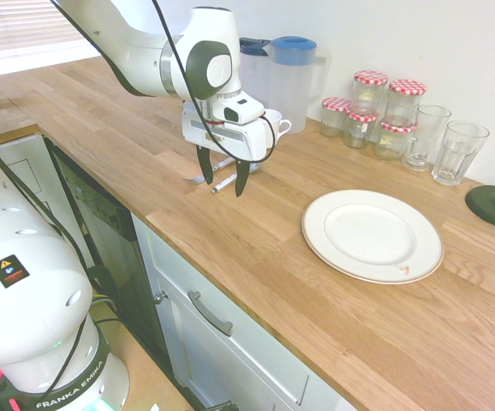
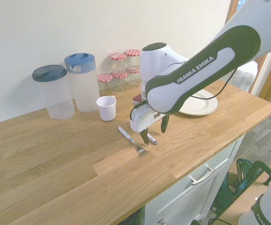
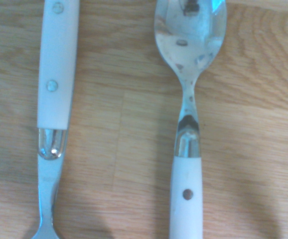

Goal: Put the spoon into the plate

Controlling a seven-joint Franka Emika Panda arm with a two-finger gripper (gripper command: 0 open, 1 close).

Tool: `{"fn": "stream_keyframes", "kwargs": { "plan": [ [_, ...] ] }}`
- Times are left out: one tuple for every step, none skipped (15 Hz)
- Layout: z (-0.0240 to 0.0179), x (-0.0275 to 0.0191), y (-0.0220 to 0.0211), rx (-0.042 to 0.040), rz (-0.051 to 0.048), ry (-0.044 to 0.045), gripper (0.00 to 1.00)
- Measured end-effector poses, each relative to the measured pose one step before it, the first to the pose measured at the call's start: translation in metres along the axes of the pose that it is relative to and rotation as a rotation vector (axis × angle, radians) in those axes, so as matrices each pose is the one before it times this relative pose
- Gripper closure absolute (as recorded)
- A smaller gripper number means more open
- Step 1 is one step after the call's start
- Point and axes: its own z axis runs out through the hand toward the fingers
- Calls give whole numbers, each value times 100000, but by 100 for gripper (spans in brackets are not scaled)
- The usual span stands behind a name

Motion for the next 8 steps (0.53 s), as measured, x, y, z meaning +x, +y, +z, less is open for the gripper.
{"fn": "stream_keyframes", "kwargs": {
  "plan": [
    [84,76,-181,333,65,-37,100],
    [-6,81,-187,362,46,-12,100],
    [-49,76,-116,182,42,-12,100],
    [-68,109,-36,195,212,16,100],
    [-16,58,13,83,196,-60,100],
    [8,-4,-8,36,65,-89,100],
    [31,-92,-64,27,-133,-150,100],
    [64,-164,-115,16,-296,-221,100]
  ]
}}
